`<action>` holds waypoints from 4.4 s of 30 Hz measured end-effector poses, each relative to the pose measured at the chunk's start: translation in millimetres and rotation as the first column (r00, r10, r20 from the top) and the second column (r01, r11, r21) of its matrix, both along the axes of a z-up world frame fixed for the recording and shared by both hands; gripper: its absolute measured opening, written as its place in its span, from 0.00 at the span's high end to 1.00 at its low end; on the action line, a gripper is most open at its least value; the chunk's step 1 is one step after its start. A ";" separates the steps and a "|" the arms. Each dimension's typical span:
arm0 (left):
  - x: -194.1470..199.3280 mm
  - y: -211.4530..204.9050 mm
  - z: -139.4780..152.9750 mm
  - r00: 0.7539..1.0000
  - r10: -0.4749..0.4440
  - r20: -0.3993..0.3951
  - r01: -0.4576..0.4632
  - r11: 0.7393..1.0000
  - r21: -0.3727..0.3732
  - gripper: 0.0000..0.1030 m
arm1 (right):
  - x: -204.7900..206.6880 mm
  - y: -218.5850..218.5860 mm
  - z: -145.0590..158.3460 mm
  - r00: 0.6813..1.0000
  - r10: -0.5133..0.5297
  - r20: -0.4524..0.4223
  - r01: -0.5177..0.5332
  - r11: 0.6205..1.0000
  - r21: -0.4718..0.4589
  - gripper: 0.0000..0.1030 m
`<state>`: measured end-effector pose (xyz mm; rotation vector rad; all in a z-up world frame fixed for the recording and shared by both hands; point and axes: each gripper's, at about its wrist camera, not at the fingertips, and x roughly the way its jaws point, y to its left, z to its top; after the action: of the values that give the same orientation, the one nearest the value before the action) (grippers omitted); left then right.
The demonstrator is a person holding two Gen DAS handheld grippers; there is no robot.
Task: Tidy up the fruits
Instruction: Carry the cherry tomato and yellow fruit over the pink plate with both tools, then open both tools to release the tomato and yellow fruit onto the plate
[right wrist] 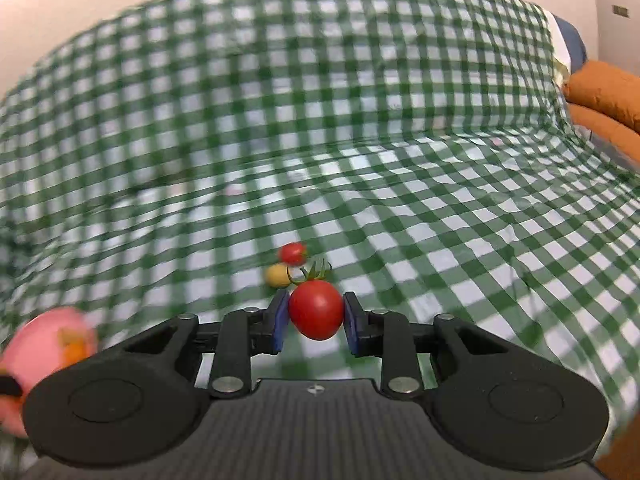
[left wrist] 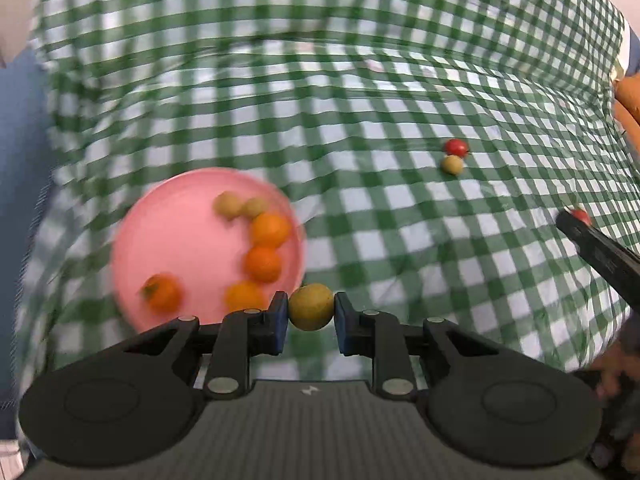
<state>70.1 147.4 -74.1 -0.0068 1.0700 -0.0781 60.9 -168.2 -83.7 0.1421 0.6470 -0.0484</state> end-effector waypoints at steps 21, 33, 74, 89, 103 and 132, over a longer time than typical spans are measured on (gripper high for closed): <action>-182.3 76.7 71.1 0.976 0.122 0.180 -0.110 0.991 -0.076 0.74 | -181.7 138.3 109.9 0.922 0.385 0.042 -0.385 0.923 -0.008 0.71; -209.7 85.9 76.7 0.967 0.146 0.211 -0.122 0.985 -0.122 0.74 | -210.9 141.1 122.5 0.914 0.399 0.070 -0.396 0.917 -0.050 0.71; -145.3 127.3 54.7 0.960 0.228 0.162 -0.212 0.971 -0.114 0.74 | -145.1 170.4 90.5 0.900 0.434 -0.037 -0.436 0.898 -0.053 0.71; -45.6 139.4 27.7 0.958 0.250 0.138 -0.240 0.967 -0.085 0.73 | -65.7 214.9 47.8 0.875 0.470 -0.114 -0.474 0.881 -0.011 0.71; 34.3 138.5 -43.1 0.972 0.236 0.020 -0.234 0.971 -0.057 0.73 | 8.5 245.4 -18.4 0.845 0.496 -0.202 -0.509 0.861 -0.015 0.71; 53.2 135.9 -65.2 0.964 0.262 0.051 -0.263 0.965 0.017 0.00 | 27.2 259.7 -39.6 0.831 0.514 -0.212 -0.543 0.833 -0.108 0.12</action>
<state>123.3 283.3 -139.3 -0.1252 1.0135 0.1737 88.1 91.5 -123.3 -0.2102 0.8373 0.4309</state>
